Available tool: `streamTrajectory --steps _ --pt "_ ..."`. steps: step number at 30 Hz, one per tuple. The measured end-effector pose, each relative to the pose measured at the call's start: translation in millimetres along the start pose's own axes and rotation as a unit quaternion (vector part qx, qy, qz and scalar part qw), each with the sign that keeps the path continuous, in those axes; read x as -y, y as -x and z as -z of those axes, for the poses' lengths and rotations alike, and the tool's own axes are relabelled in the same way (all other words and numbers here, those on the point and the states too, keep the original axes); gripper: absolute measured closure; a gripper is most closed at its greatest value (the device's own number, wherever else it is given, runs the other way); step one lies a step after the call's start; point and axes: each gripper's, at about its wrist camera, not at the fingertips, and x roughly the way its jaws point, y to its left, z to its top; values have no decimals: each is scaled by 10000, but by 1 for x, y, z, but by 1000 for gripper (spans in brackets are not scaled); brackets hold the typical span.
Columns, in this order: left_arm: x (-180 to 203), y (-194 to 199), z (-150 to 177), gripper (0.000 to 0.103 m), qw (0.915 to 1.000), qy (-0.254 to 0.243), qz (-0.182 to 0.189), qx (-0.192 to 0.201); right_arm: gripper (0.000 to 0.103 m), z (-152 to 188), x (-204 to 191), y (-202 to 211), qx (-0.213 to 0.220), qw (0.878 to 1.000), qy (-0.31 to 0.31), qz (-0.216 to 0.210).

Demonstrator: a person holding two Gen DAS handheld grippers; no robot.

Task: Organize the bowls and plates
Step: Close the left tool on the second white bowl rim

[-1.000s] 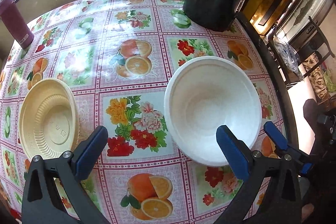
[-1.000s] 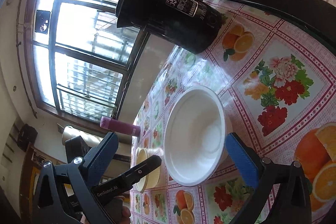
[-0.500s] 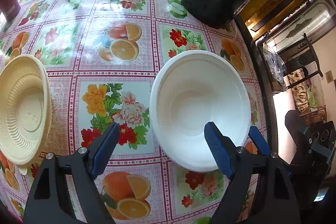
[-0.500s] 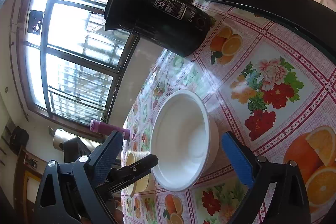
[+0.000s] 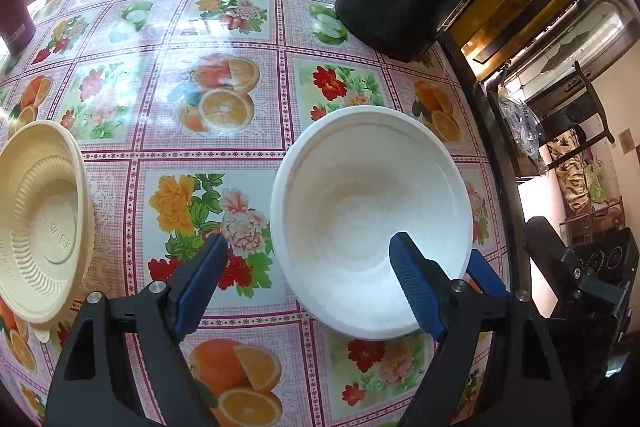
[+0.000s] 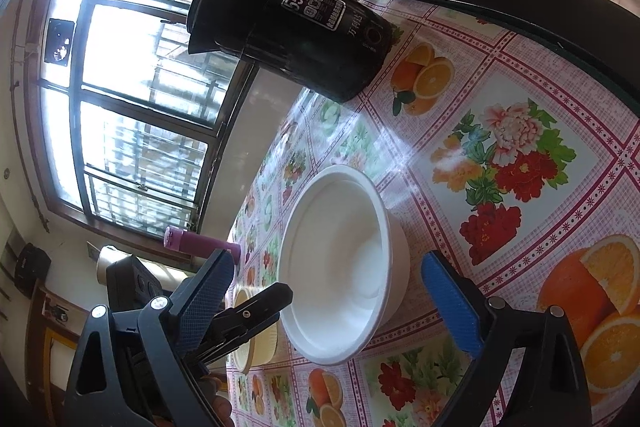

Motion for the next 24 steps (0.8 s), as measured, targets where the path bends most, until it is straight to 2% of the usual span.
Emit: streamTrajectory --steps 5,8,9,10,12,14,16,18,19,21,24 --pt "-3 3 0 20 9998 11 -88 169 24 0 4 -7 -64 9999 -25 127" --pt "-2 2 -1 20 9999 -12 -67 146 26 1 7 -11 -115 9997 -84 203" --pt "-1 2 -2 27 9998 -24 -85 150 27 1 7 -12 -106 9996 -75 237" --pt "-1 0 -3 40 9998 -32 -101 141 29 2 7 -12 -96 9996 -68 256" --pt "-1 -4 -4 49 10000 -27 -56 44 30 2 7 -11 -69 9996 -56 275" --pt "-2 -9 -3 50 10000 -1 -4 -61 34 2 8 -12 -70 9995 -54 301" --pt "-1 -10 -3 58 10000 -5 23 -53 36 1 8 -12 -60 9994 -50 351" --pt "-1 -8 -3 67 10000 10 41 -20 43 1 9 -13 -53 9991 -25 414" --pt "-1 -7 -3 68 10000 -11 19 9 49 1 8 -13 -44 9989 -4 463" --pt "1 -6 -2 69 9999 -89 -43 16 51 2 9 -14 -67 9988 -11 493" --pt "0 -4 -1 78 9999 -99 -58 27 57 1 9 -14 -81 9984 -2 563"
